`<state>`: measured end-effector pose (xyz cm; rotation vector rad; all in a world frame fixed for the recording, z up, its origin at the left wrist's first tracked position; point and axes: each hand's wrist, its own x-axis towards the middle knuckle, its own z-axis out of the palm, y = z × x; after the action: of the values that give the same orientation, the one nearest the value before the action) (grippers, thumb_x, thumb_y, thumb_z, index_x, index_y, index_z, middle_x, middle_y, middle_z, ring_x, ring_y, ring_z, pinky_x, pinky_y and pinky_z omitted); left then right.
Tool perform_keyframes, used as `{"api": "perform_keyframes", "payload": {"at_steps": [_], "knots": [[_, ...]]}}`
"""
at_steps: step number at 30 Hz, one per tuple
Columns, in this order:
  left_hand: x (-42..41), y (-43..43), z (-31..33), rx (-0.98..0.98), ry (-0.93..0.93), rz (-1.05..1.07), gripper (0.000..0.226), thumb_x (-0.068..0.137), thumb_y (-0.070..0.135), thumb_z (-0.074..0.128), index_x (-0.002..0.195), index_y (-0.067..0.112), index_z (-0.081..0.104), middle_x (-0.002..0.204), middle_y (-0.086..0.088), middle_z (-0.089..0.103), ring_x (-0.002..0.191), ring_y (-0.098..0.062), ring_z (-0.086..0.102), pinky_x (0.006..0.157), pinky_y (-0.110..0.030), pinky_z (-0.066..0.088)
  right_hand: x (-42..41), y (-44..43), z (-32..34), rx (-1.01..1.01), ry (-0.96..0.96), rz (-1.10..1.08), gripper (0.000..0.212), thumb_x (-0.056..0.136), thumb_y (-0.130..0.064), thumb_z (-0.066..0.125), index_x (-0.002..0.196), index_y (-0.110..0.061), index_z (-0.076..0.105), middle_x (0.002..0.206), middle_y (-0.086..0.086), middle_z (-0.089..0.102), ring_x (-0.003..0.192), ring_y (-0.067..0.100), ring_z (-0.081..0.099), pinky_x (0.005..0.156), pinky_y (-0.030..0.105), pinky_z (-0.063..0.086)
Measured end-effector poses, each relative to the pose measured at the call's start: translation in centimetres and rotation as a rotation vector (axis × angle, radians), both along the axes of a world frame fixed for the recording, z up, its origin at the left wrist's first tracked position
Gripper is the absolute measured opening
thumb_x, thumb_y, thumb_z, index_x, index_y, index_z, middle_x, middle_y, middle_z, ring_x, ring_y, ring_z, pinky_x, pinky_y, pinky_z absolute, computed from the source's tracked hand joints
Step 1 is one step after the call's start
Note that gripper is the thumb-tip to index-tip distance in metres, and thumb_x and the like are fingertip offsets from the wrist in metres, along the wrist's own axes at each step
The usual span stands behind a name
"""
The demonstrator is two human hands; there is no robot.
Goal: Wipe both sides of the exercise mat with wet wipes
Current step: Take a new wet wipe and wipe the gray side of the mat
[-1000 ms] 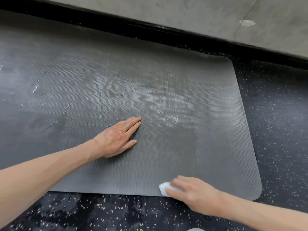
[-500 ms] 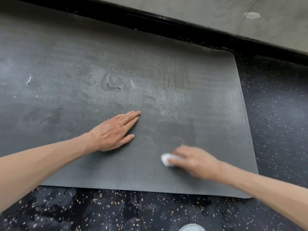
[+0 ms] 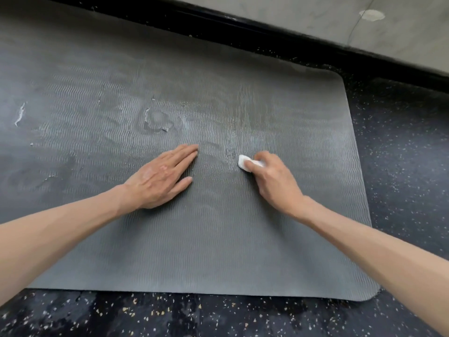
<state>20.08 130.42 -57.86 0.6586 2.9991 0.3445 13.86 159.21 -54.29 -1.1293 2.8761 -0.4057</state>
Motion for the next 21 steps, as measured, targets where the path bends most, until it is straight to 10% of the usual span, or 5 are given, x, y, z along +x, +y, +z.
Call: {"api": "perform_keyframes", "payload": {"at_steps": [6, 11, 17, 21], "knots": [[-1.9, 0.9, -0.3, 0.073, -0.008, 0.042, 0.065, 0.101, 0.044, 0.026, 0.15, 0.002, 0.029, 0.158, -0.011, 0.028, 0.147, -0.024, 0.024, 0.12, -0.041, 0.024, 3.5, 0.9, 0.3, 0.098, -0.119, 0.59, 0.04, 0.092, -0.004, 0.048, 0.13, -0.013, 0.052, 0.102, 0.011, 0.057, 0.08, 0.026, 0.048, 0.069, 0.034, 0.044], [-4.3, 1.8, -0.4, 0.093, 0.004, 0.055, 0.062, 0.1, 0.041, 0.027, 0.149, 0.003, 0.032, 0.156, -0.012, 0.032, 0.146, -0.028, 0.026, 0.12, -0.041, 0.02, -3.0, -1.0, -0.3, 0.005, 0.013, 0.112, 0.033, 0.091, -0.009, 0.041, 0.116, -0.011, 0.063, 0.093, 0.016, 0.059, 0.073, 0.033, 0.052, 0.059, 0.042, 0.051], [-8.4, 2.0, -0.2, 0.099, 0.046, 0.177, 0.064, 0.098, 0.04, 0.024, 0.15, 0.003, 0.031, 0.158, -0.013, 0.03, 0.147, -0.03, 0.024, 0.119, -0.043, 0.018, 2.4, -1.0, 0.4, 0.085, -0.123, 0.611, 0.036, 0.094, -0.007, 0.041, 0.126, -0.01, 0.058, 0.094, 0.01, 0.056, 0.075, 0.026, 0.046, 0.063, 0.037, 0.044], [-11.7, 2.5, 0.4, 0.124, 0.073, 0.232, 0.062, 0.1, 0.036, 0.027, 0.15, 0.0, 0.028, 0.159, -0.015, 0.025, 0.148, -0.03, 0.019, 0.12, -0.042, 0.014, -5.1, -1.9, 0.0, 0.016, -0.012, 0.231, 0.03, 0.091, -0.003, 0.05, 0.113, -0.013, 0.068, 0.088, 0.012, 0.058, 0.075, 0.032, 0.053, 0.06, 0.035, 0.044]]}}
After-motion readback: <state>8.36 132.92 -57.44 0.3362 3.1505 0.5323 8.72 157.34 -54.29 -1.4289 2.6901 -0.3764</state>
